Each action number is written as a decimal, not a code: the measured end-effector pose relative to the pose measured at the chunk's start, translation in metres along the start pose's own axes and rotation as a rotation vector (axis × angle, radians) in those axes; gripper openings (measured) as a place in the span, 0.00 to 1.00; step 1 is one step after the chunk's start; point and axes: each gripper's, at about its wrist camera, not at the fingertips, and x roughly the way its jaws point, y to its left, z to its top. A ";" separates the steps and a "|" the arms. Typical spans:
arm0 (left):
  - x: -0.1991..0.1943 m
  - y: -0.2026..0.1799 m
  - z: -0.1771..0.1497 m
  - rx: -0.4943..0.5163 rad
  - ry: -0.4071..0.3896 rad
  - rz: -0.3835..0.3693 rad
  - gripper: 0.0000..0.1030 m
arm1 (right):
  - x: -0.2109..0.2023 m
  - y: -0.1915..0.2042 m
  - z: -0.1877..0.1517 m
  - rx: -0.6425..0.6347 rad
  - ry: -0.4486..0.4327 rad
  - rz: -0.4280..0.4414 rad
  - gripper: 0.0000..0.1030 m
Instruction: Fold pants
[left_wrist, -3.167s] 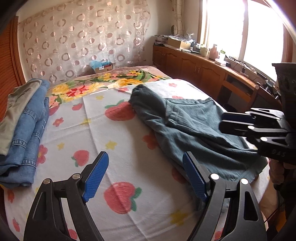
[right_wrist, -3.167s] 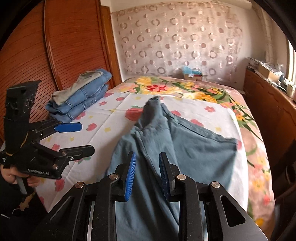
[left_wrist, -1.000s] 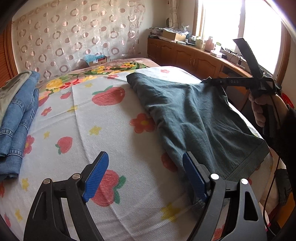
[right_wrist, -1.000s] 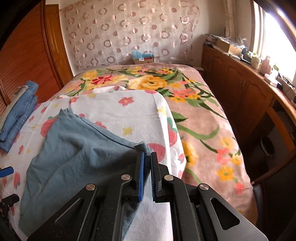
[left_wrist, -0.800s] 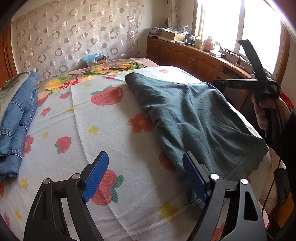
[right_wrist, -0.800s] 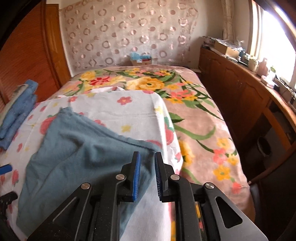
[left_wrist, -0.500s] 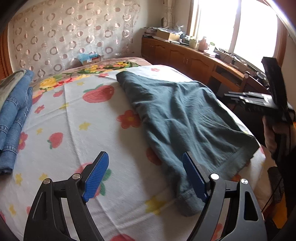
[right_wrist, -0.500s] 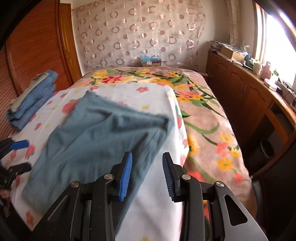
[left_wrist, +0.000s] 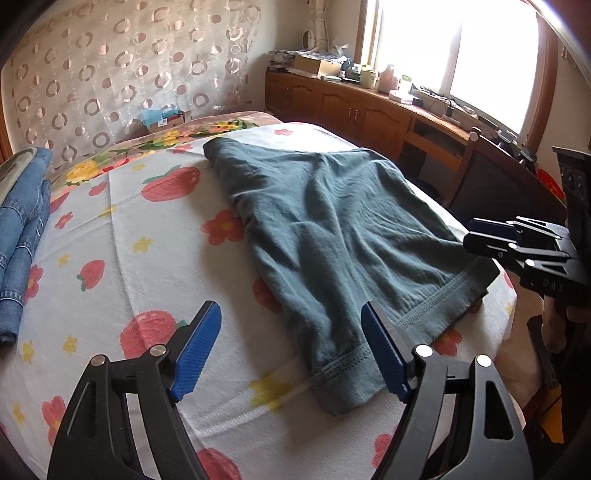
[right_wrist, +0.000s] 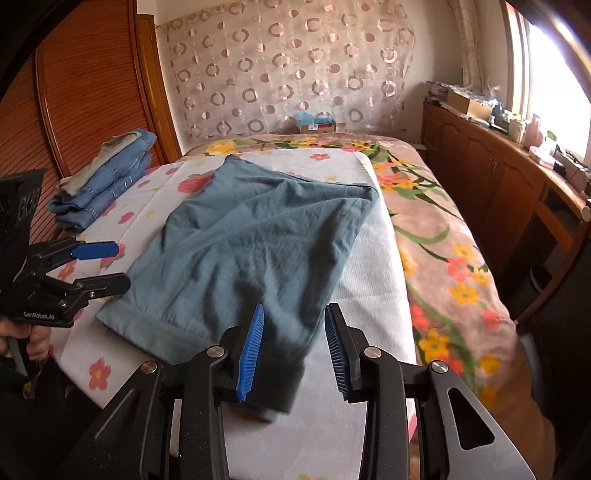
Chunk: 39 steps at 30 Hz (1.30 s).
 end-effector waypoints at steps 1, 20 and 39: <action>0.000 -0.001 0.000 0.002 0.002 -0.001 0.76 | 0.000 0.002 -0.001 0.000 0.000 -0.003 0.35; 0.000 -0.013 -0.022 0.032 0.064 -0.052 0.54 | 0.000 0.008 -0.018 0.040 0.018 0.033 0.31; -0.010 -0.011 -0.023 0.035 0.058 -0.082 0.18 | 0.000 0.022 -0.024 0.030 0.011 0.068 0.11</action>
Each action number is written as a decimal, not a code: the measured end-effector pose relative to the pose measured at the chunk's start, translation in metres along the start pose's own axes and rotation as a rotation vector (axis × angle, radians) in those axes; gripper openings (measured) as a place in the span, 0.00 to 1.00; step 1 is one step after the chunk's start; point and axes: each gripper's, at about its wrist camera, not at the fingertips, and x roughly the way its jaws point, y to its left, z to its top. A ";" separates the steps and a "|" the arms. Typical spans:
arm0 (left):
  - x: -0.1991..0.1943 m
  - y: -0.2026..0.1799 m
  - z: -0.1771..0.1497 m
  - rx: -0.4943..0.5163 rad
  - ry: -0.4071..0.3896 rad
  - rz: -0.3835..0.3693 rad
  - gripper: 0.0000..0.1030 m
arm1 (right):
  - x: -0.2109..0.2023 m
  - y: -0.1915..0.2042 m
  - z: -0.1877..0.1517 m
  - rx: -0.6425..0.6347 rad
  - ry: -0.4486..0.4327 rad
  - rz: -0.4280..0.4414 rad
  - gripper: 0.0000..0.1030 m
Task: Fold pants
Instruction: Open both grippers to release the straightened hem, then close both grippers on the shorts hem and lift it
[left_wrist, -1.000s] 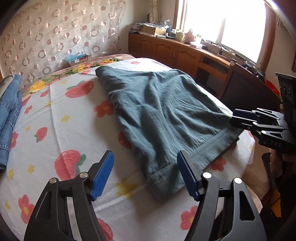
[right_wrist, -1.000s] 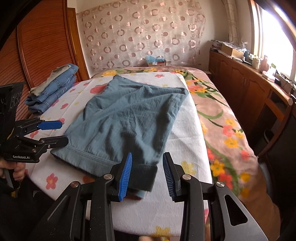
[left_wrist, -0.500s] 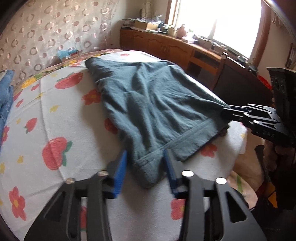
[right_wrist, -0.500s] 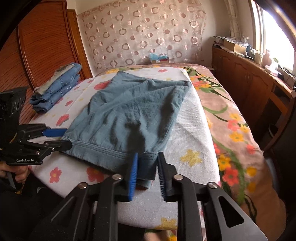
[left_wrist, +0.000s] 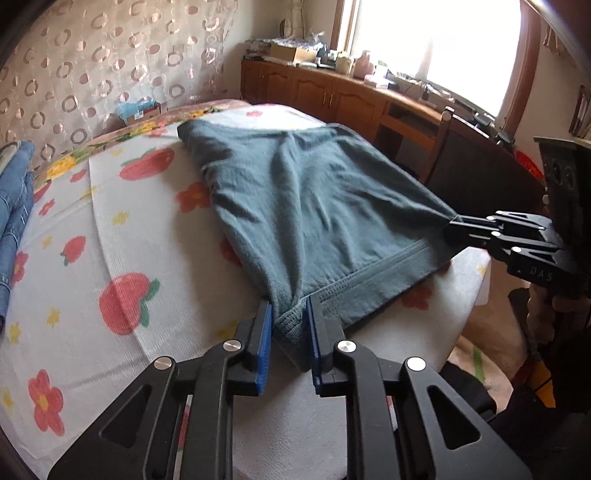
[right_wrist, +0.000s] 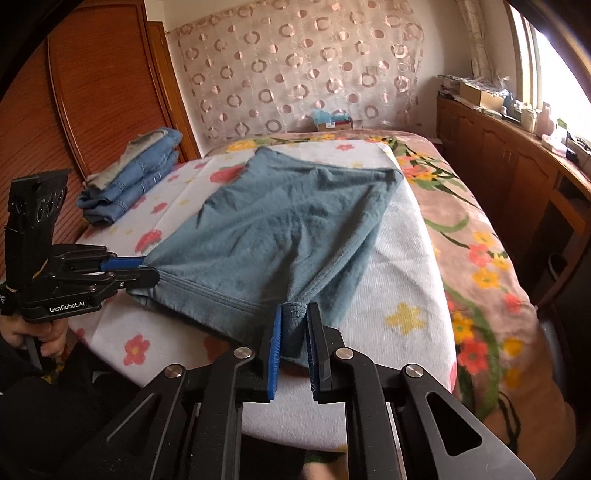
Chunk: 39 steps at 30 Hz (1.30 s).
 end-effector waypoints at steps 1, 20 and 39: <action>0.002 0.001 -0.001 -0.006 0.003 0.002 0.19 | 0.000 -0.001 -0.001 0.001 0.005 -0.011 0.15; 0.004 0.012 -0.007 -0.047 -0.019 0.039 0.52 | 0.012 -0.001 -0.006 0.038 0.010 -0.045 0.35; 0.003 0.007 -0.010 -0.044 -0.022 0.013 0.48 | 0.012 -0.004 -0.012 0.051 -0.008 -0.005 0.22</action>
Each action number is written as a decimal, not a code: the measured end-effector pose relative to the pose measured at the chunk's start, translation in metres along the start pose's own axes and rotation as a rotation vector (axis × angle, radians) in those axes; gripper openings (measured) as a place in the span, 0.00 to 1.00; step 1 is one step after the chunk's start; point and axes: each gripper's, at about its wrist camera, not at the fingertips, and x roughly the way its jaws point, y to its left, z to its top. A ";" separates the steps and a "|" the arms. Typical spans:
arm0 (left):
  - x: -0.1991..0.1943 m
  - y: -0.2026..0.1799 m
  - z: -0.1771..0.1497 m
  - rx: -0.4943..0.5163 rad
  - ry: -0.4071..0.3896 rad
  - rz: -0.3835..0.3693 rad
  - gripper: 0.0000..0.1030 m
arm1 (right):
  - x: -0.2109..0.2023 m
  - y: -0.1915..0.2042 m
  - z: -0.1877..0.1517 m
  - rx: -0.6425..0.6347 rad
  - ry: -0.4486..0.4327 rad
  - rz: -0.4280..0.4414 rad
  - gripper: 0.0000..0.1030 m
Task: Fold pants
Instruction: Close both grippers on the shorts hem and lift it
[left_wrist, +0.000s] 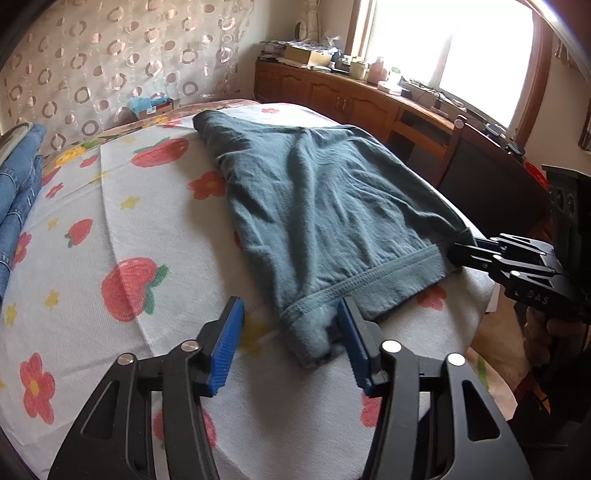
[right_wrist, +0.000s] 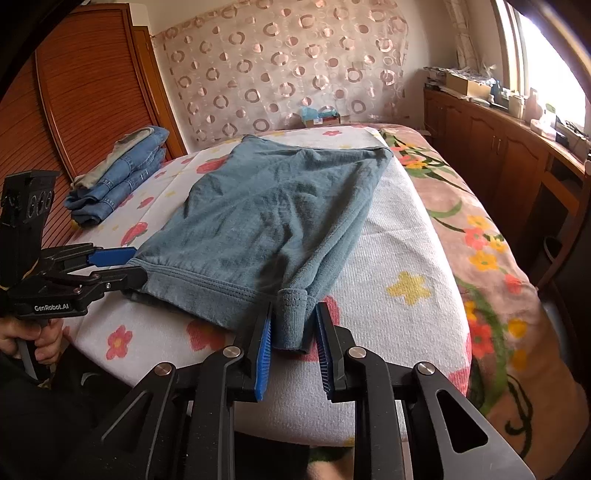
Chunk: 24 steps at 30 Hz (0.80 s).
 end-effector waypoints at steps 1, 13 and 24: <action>0.000 -0.001 0.000 0.003 0.003 -0.009 0.48 | 0.000 0.000 0.000 0.000 0.000 0.001 0.22; -0.005 -0.020 0.006 0.076 0.000 -0.001 0.17 | 0.002 -0.003 0.003 0.015 0.001 0.034 0.19; -0.047 -0.015 0.042 0.076 -0.120 -0.015 0.12 | -0.027 0.013 0.053 -0.069 -0.124 0.072 0.11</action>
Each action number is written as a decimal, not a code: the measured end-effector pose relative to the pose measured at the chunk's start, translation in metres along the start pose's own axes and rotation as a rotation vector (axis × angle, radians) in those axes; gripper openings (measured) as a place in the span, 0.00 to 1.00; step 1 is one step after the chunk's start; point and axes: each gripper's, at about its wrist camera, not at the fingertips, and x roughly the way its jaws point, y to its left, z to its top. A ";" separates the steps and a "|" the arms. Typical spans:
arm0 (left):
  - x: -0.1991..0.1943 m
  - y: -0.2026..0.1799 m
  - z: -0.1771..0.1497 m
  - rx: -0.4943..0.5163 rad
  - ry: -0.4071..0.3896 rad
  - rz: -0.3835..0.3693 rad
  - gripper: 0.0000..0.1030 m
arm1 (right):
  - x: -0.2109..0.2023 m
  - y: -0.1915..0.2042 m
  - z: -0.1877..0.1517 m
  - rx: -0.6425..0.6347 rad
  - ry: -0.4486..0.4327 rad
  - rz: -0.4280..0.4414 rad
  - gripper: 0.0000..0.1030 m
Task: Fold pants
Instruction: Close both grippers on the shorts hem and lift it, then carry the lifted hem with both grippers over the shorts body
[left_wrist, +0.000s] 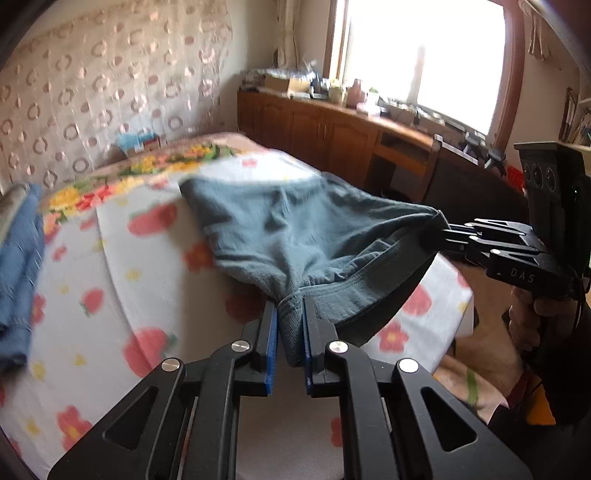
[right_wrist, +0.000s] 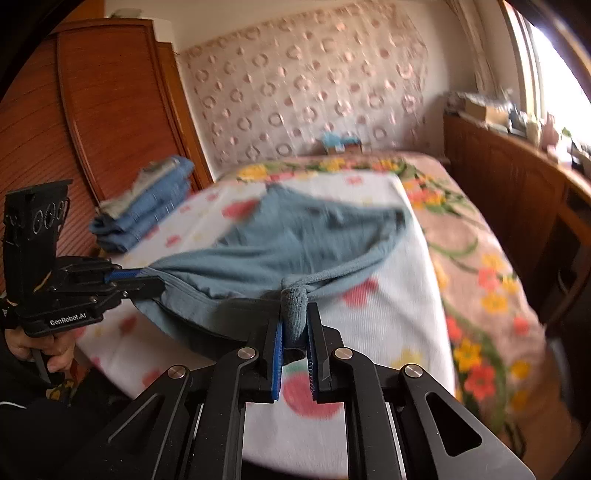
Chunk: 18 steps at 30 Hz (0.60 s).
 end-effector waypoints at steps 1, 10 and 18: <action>-0.008 0.002 0.008 0.001 -0.022 0.006 0.12 | -0.003 0.003 0.007 -0.018 -0.015 -0.001 0.10; -0.057 0.018 0.057 0.015 -0.154 0.059 0.11 | -0.025 0.030 0.070 -0.109 -0.145 0.023 0.10; -0.101 0.034 0.089 0.025 -0.264 0.135 0.11 | -0.035 0.049 0.111 -0.169 -0.216 0.057 0.10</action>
